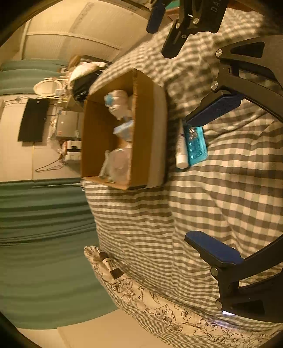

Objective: Organize objects
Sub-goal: 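Close the left gripper on the white toothpaste tube and lift it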

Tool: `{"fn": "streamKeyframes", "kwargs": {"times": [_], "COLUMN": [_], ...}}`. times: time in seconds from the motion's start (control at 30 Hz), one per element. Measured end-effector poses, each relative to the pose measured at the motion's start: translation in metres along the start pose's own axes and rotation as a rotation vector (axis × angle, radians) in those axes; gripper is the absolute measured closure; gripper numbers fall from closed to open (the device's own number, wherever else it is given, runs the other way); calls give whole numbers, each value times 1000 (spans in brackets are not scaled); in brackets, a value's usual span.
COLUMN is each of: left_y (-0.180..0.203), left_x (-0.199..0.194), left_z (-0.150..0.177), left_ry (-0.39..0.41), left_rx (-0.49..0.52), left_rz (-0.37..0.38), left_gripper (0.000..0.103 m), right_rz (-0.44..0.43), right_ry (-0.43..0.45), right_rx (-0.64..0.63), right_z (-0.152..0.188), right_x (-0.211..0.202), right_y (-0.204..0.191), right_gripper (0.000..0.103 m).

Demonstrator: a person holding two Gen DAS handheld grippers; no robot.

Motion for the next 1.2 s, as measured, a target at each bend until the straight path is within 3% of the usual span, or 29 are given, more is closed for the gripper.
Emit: {"fn": "streamKeyframes", "kwargs": {"times": [0.23,0.37,0.83,0.97,1.13,1.2], "left_y": [9,13,23,20,32,39], "left_x": [29,40,90,107,118,120], "left_z": [1,-7,0,-7,-8,-7], "left_ry": [-83,-90,-208,-228,-246,-254], "left_rx": [27,95,82,59,96,122], "left_rz": [74,59,123,140,174,186], "left_gripper": [4,4,7,19,27,40], "right_rz": [3,14,14,18,9,5], "right_ry": [-43,-83,-135,-153,-168,-172], "right_rx": [-2,-2,12,23,32,42], "right_z": [14,16,31,34,36,37], "right_x": [29,42,64,68,71,71], "right_y": [-2,-1,-4,-4,-4,-3], "right_gripper": [19,19,19,19,19,19]}}
Point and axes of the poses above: each gripper's, at about its wrist camera, not at the fingertips, and x roughly the way its jaws point, y to its right, z to its underside, the point moved 3 cm from there along x, roughly the way its jaws point, and after that the axes turned 3 degrees about x, right-handed, at the moved point
